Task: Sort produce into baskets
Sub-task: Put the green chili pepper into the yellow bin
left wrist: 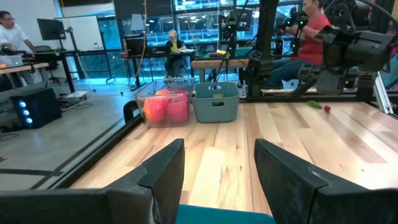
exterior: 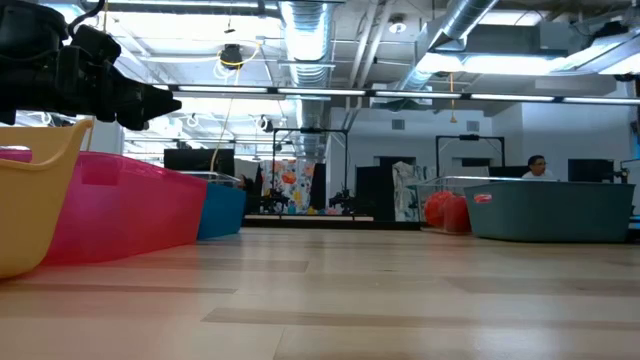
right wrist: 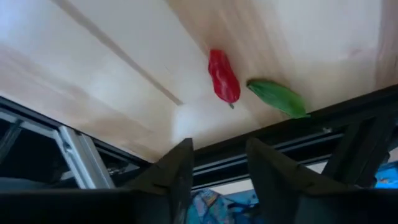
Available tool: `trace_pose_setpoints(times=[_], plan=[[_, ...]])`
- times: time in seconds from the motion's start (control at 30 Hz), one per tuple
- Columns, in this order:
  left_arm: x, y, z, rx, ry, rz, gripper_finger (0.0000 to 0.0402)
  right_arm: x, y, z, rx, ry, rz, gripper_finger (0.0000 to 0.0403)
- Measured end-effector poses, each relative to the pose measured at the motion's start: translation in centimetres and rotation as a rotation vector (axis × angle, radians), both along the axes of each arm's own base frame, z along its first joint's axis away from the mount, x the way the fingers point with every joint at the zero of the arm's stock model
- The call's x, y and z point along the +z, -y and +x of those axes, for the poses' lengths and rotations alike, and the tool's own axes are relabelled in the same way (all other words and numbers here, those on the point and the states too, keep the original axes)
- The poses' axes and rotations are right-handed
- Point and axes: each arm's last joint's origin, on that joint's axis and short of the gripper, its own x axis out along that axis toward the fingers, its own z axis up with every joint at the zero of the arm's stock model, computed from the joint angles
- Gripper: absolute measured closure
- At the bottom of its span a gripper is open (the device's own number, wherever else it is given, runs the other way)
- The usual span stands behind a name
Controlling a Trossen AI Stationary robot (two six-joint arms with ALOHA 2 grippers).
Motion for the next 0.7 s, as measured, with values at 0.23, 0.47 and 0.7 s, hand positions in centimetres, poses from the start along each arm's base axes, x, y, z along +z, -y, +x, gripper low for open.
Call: trace_pose_setpoints(times=[0.23,0.47,0.7], plan=[[0.0,0.0,0.0,0.000,0.000,0.000,0.0220,-0.9,-1.0,-2.2,0.083,-0.008,-0.065,0.0192],[0.0,0.0,0.0,0.000,0.000,0.000,0.0220,-1.9,-1.0,-3.7,0.165,0.040,-0.173,0.0201],[0.0,0.0,0.0,-0.001,0.002,-0.015,0.0220,-3.2,-0.6,-4.5,0.180,0.043,-0.182,0.0212]])
